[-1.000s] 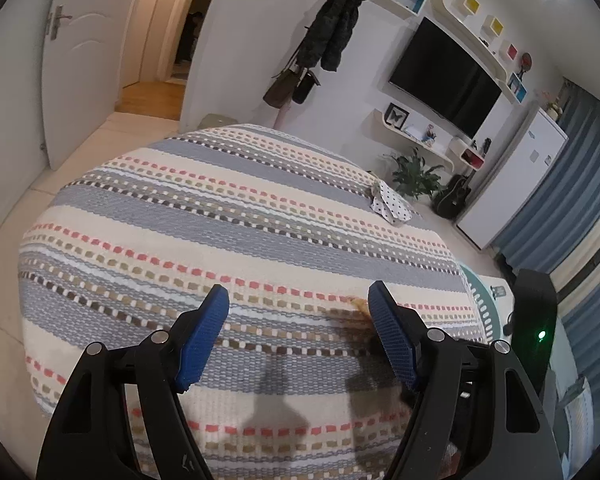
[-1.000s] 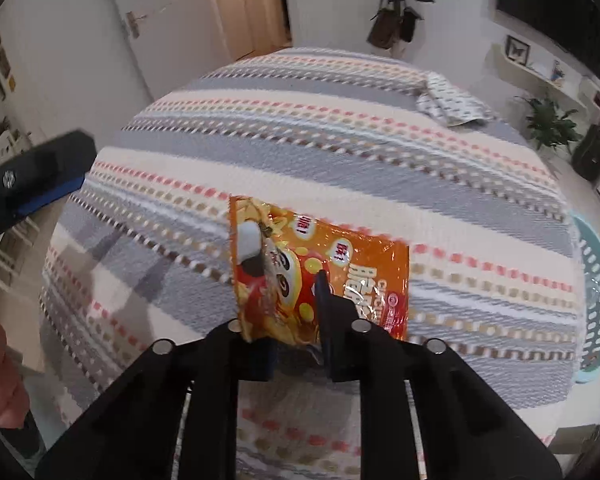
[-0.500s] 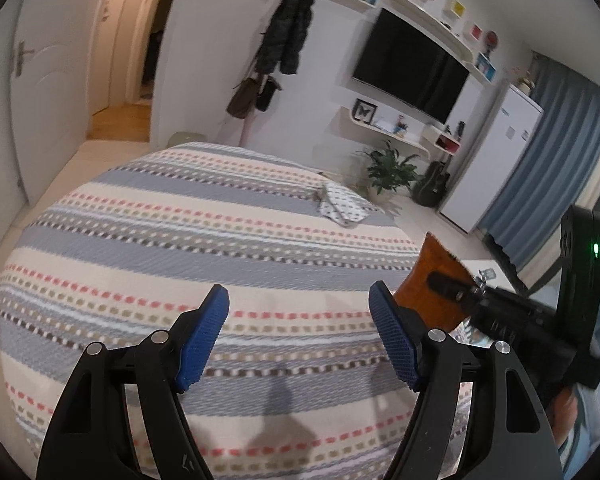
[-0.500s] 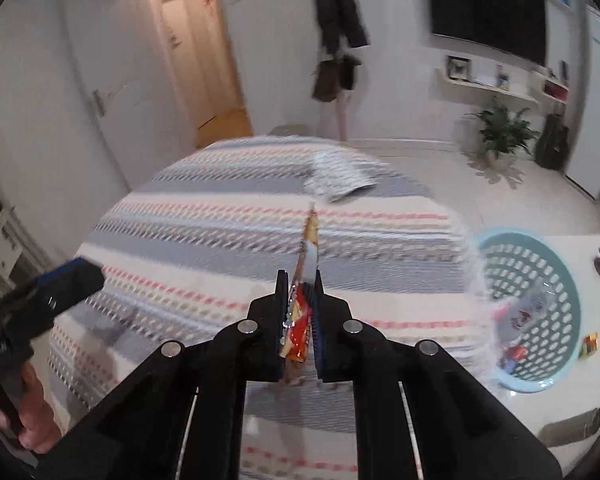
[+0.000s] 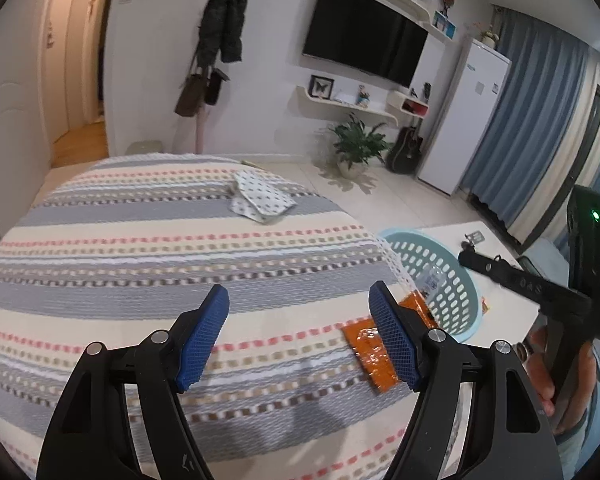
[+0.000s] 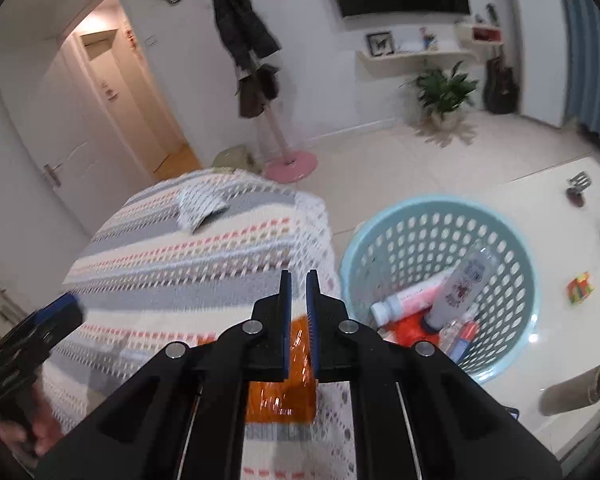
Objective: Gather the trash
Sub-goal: 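Grasp the orange plastic bag with the right tool and lift it toward the basket, then drop the orange bag into the basket with the right tool while the left tool grasps the white polka-dot cloth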
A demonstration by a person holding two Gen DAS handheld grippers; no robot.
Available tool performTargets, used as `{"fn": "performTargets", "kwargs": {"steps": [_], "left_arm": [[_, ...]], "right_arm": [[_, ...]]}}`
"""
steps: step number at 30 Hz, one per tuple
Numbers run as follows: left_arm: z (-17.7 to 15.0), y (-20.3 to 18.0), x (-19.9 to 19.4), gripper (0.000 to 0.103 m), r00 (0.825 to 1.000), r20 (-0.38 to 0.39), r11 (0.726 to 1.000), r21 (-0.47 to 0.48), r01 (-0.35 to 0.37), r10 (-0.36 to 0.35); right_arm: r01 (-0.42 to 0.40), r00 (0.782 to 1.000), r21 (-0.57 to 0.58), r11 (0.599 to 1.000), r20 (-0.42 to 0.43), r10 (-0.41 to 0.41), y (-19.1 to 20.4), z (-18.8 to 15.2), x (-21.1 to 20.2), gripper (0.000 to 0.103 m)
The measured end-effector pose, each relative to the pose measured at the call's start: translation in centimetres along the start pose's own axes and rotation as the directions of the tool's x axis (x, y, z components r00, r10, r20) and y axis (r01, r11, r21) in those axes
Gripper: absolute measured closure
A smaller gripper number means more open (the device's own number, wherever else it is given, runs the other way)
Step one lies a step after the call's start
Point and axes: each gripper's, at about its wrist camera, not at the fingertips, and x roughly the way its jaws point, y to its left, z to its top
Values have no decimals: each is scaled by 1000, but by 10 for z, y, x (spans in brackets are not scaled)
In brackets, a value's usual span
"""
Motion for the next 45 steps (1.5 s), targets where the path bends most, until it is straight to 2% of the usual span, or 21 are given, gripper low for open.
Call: {"fn": "performTargets", "kwargs": {"steps": [2,4,5,8,10,11,12,17,20,23,25,26,28,29,30,31,39,45], "left_arm": [[-3,-2,8,32,1000,-14,1000,-2,4,-4],[-5,-3,15,32,1000,-26,1000,-7,1,-1],[-6,-2,17,32,999,-32,1000,-9,-2,2],[-9,3,19,32,999,-38,1000,-23,-13,12],[-9,9,20,32,999,-40,999,-39,-18,16],[-8,12,20,32,999,-40,999,-44,-19,18],[-7,13,19,32,999,-38,999,-46,-21,19],[-9,21,13,32,999,-34,998,-54,-27,25],[-10,25,15,32,999,-41,998,-62,-25,22],[-13,26,16,32,999,-48,998,-60,-25,22],[-13,26,17,32,998,-52,998,-62,-24,21],[-14,25,18,32,998,-54,998,-62,-23,19],[-14,23,19,32,998,-58,998,-57,-25,22],[-14,22,20,32,998,-60,998,-54,-26,23],[-14,21,21,32,998,-61,998,-52,-26,23],[-13,20,22,32,998,-62,998,-48,-27,24],[7,15,38,34,998,-67,999,-35,-14,12],[56,26,71,31,999,-46,999,-36,11,-13]], "right_arm": [[-43,998,-36,998,-45,41,8,-13,4,85],[-60,994,-82,995,-95,52,22,-30,12,36],[-64,993,-103,993,-108,53,29,-38,14,33],[-90,983,-163,983,-173,62,49,-55,25,33],[-93,977,-170,981,-207,57,56,-62,36,20],[-86,975,-181,980,-216,46,59,-65,40,17],[-54,974,-199,979,-224,8,63,-68,47,14],[65,973,-321,945,-191,-132,83,-80,58,13],[76,974,-345,936,-174,-143,83,-81,61,14],[72,978,-341,937,-159,-133,75,-75,58,29],[62,981,-340,938,-155,-121,71,-71,57,48],[62,981,-338,939,-154,-120,69,-68,58,51],[47,982,-330,943,-158,-105,66,-62,57,68],[39,983,-320,946,-158,-94,65,-59,57,71],[32,984,-309,950,-158,-84,62,-56,56,84],[30,983,-299,954,-164,-83,59,-53,56,103],[38,996,-237,971,-72,-57,35,-31,38,103],[11,1000,-179,984,-15,-13,20,-7,27,103]]}}
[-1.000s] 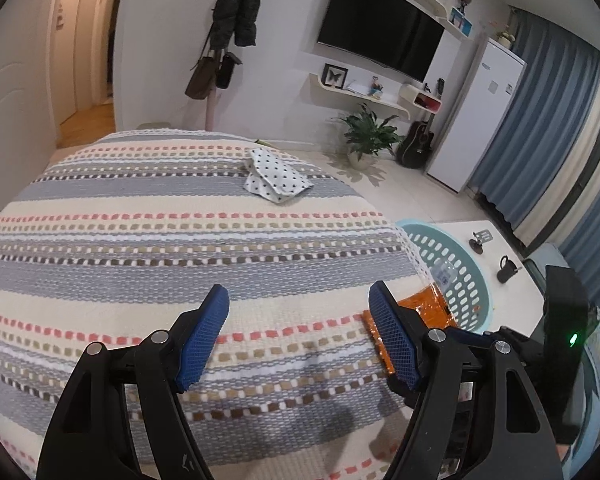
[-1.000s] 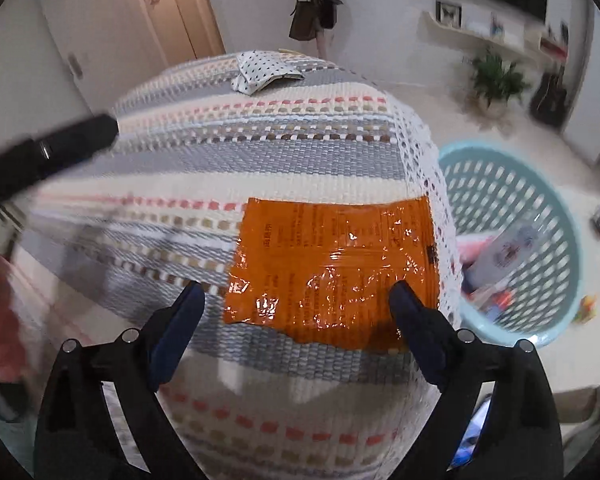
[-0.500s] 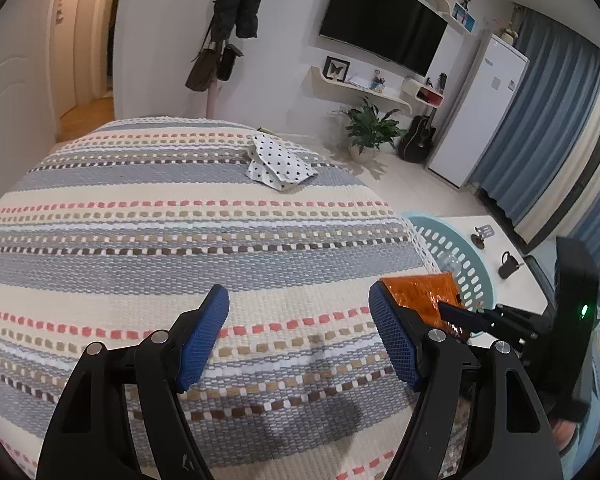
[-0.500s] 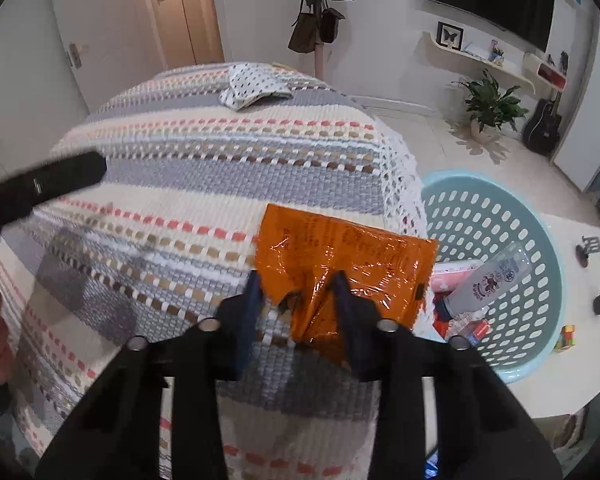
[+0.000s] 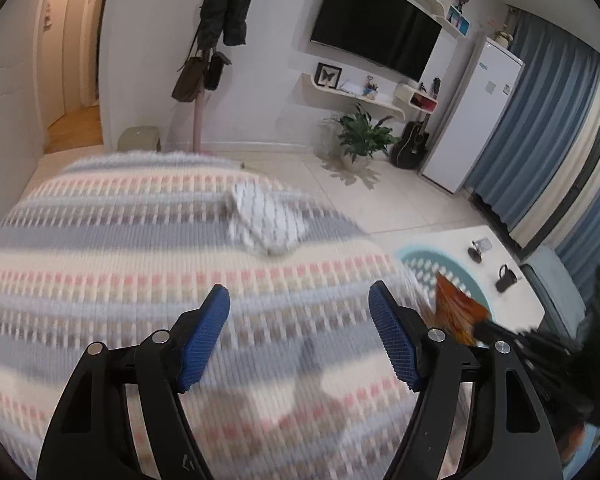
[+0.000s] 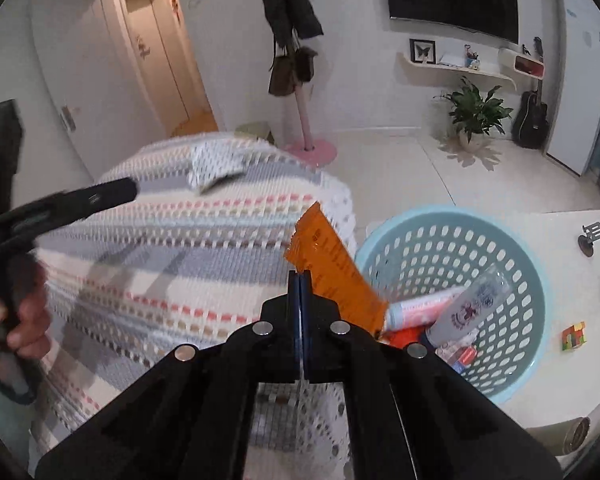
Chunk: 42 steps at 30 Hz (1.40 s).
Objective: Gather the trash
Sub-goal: 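Drop the orange bag into the basket with the right tool while the left tool grasps the white polka-dot cloth, then carry the polka-dot cloth over the basket and open the left tool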
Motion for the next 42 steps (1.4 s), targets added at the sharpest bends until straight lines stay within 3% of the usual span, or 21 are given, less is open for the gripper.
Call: {"fn": "performTargets", "kwargs": {"steps": [3,8,10,11,13,15,18,23,29,34,42], "left_arm": [[26,12,31,27,1000,-27,1000,-26,2,-3],[47,35,87,27,993,-110,994,-88,-60,50],[49,36,103,32,989,-137,993,-88,-76,63],[49,35,111,42,987,-144,993,-82,-88,76],[50,28,114,51,986,-127,992,-47,-118,111],[48,16,118,71,985,-120,992,-8,-124,122],[46,4,112,75,989,-82,993,23,-118,119],[51,-20,81,80,1000,-16,1000,24,21,-20],[52,-87,49,80,989,42,982,129,138,-144],[32,-133,54,79,979,-3,960,193,203,-206],[-3,-159,90,78,955,-130,936,202,288,-266]], "right_arm": [[-9,1000,24,1000,20,9,-5,9,0,103],[-38,999,35,999,18,37,-7,18,12,103],[-39,999,32,999,17,38,-6,20,16,103],[-48,999,35,998,16,47,-7,21,17,103],[-63,998,37,997,13,62,-8,23,19,103],[-53,999,31,998,13,52,-7,25,21,103],[-61,998,37,997,27,60,-11,27,18,103],[-54,996,47,997,72,50,-18,31,0,103],[-1,992,87,996,125,-10,-40,35,-21,103],[39,992,189,981,114,-61,-74,29,-24,103],[97,993,302,948,35,-113,-114,2,-14,103]]}}
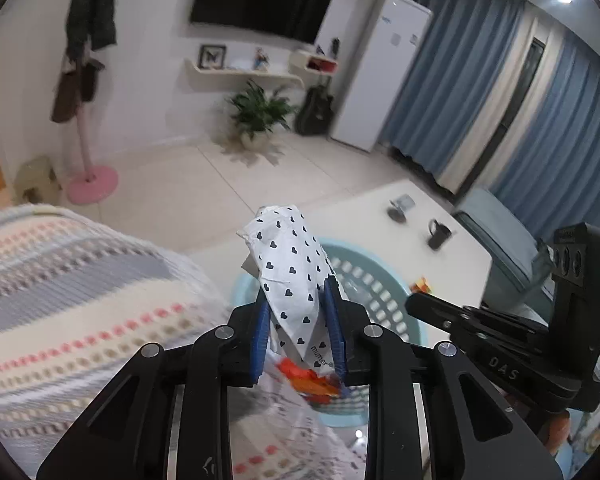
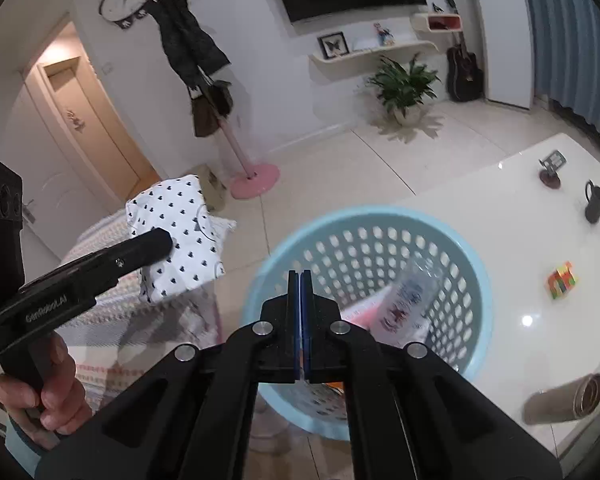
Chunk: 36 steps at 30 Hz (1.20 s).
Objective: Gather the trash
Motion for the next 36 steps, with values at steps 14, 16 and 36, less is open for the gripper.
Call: {"fn": "performTargets", "kwargs": {"steps": [14,16,36], "left_arm": [[-31,11,-21,26,1000,-3,999,-29,-18,18],[-35,13,-36,25,998,27,998,-30,-53,54],[-105,34,-165,12,784,401,878,-151,-454,474]], "right_arm": [[39,998,28,999,-42,-38,-5,-26,-5,61],[47,999,19,999,-14,-46,3,-28,-15,51],[246,906,-29,969,361,-220,92,-61,-88,29]]}}
